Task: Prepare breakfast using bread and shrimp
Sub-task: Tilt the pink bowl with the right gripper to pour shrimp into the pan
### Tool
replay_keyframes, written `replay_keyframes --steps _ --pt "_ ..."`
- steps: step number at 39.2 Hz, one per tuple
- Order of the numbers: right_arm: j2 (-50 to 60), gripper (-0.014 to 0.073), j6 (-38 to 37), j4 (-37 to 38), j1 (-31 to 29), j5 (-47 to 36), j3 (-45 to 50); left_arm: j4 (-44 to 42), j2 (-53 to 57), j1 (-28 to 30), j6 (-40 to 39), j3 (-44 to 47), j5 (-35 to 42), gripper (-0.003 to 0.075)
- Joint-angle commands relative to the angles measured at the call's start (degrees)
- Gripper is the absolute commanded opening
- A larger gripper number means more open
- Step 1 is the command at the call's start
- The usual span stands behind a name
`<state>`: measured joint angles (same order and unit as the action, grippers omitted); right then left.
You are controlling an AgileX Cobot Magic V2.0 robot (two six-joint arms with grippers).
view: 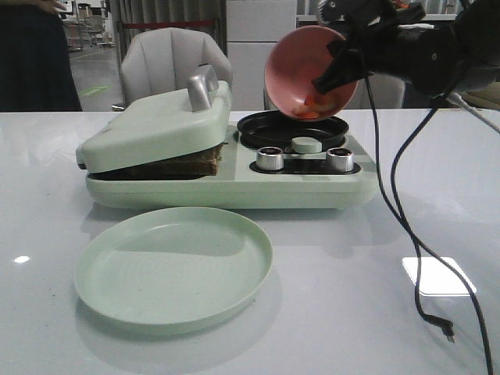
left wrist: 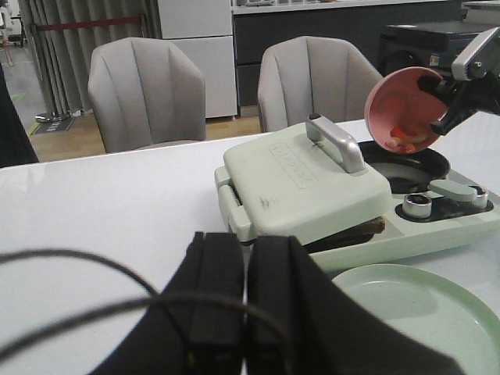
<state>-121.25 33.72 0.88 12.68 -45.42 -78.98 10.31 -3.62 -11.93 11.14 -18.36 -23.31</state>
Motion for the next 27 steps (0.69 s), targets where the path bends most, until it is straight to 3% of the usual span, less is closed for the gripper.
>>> replay_keyframes --steps 1,13,21,27 --pt "3.78 0.0119 5.23 0.24 0.61 -10.05 -1.35 0.85 -0.65 0.12 -0.57 -1.38 4.42 0.0114" --pt "3.78 0.0119 15.63 1.17 2.41 -24.13 0.21 0.85 -0.65 0.12 -0.57 -1.38 4.42 0.0114" --pt "3.73 0.0119 24.15 6.43 2.41 -23.95 0.38 0.85 -0.65 0.12 -0.57 -1.38 4.42 0.0114" --pt "3.67 0.0119 25.70 8.43 2.41 -21.13 0.38 0.85 -0.65 0.12 -0.57 -1.38 4.42 0.0114"
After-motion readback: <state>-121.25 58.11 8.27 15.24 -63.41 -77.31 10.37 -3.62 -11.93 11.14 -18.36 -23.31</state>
